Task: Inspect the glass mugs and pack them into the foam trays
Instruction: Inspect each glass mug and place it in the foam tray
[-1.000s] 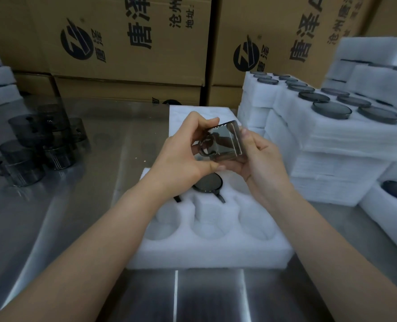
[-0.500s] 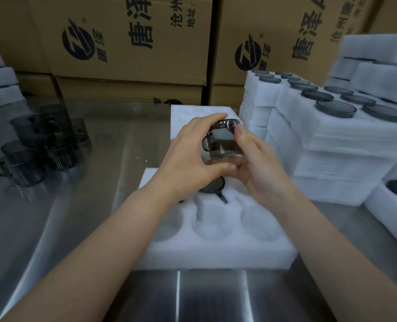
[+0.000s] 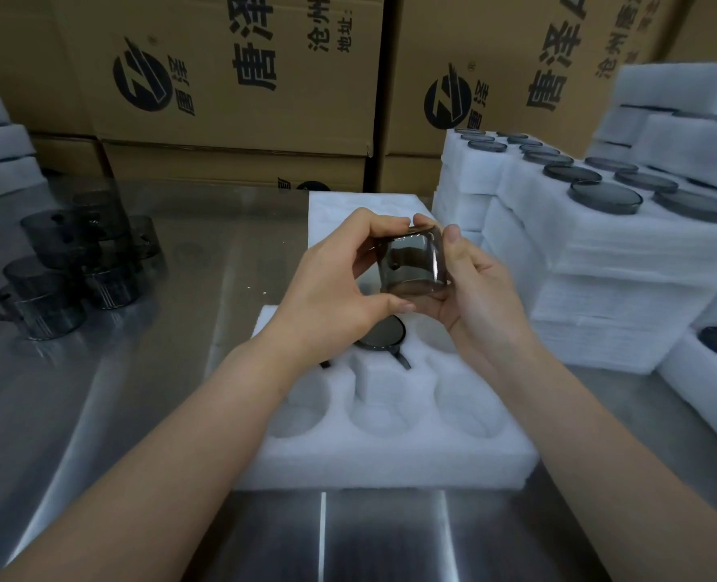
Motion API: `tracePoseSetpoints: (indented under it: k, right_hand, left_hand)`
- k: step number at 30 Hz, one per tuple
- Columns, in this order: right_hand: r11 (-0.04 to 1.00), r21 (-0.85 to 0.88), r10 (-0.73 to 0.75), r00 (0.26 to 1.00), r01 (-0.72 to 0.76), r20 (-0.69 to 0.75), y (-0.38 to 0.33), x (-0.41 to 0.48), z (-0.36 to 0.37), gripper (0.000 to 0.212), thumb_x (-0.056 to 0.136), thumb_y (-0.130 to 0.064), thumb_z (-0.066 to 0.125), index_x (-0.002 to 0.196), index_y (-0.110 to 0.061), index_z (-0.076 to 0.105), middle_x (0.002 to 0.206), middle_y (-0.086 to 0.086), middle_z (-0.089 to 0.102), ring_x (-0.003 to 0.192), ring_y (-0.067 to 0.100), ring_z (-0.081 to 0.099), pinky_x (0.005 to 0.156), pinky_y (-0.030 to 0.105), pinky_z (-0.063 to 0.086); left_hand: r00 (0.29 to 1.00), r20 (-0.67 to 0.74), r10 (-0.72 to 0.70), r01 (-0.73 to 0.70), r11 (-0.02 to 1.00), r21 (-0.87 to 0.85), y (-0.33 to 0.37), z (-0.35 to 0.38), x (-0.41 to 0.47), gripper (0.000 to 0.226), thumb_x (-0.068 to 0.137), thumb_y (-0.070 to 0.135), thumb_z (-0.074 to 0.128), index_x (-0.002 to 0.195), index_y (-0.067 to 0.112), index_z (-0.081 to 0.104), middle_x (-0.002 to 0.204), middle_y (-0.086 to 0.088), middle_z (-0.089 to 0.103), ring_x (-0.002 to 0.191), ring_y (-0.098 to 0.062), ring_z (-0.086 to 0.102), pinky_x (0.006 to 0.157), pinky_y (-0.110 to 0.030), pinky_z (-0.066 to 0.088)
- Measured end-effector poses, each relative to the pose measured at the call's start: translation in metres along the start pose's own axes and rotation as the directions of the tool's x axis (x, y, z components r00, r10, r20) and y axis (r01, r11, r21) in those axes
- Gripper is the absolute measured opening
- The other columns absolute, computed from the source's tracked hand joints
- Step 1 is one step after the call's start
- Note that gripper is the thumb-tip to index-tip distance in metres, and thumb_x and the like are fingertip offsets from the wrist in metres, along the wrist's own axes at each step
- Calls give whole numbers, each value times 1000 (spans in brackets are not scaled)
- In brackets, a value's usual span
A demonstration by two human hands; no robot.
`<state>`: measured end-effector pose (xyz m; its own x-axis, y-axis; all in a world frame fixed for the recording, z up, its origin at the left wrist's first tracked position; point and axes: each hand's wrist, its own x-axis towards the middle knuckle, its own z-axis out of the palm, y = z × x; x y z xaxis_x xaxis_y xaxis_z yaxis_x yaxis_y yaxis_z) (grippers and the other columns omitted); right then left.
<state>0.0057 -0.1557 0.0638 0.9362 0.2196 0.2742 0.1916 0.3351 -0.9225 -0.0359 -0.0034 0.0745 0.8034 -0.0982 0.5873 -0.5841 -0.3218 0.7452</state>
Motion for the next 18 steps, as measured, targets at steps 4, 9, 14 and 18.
tracePoseSetpoints:
  k: [4, 9, 14, 18]
  right_hand:
    - [991, 129, 39, 997, -48, 73, 0, 4, -3, 48, 83, -47, 61, 116, -13, 67, 108, 13, 71, 95, 28, 70, 69, 37, 57]
    - [935, 209, 211, 923, -286, 322, 4, 9, -4, 70, 79, -56, 68, 129, -9, 56, 120, 18, 64, 113, 36, 63, 86, 44, 54]
    - [969, 133, 188, 970, -209, 157, 8, 11, -6, 61, 70, -56, 76, 110, -10, 67, 111, 20, 70, 96, 40, 70, 73, 42, 58]
    - [978, 98, 173, 980, -183, 101, 5, 9, -4, 66, 74, -53, 71, 117, -4, 61, 108, 19, 72, 96, 38, 71, 70, 39, 59]
  left_hand:
    - [999, 25, 22, -20, 997, -75, 0, 1, -2, 60, 68, -12, 79, 110, 20, 50, 130, 4, 56, 124, -3, 53, 105, -22, 43]
    - [999, 48, -5, 6, 1000, -1, -1, 2, -2, 66, 70, -12, 76, 119, 20, 44, 133, 9, 54, 127, 1, 48, 96, -13, 43]
    - [995, 91, -33, 17, 986, 168, 2, 4, -1, 82, 71, 13, 85, 140, 24, 43, 136, 9, 52, 126, 1, 45, 90, -3, 39]
    - [999, 50, -5, -8, 967, 254, 5, 4, -1, 74, 76, 22, 81, 141, 21, 47, 135, 6, 57, 125, -5, 51, 106, -24, 41]
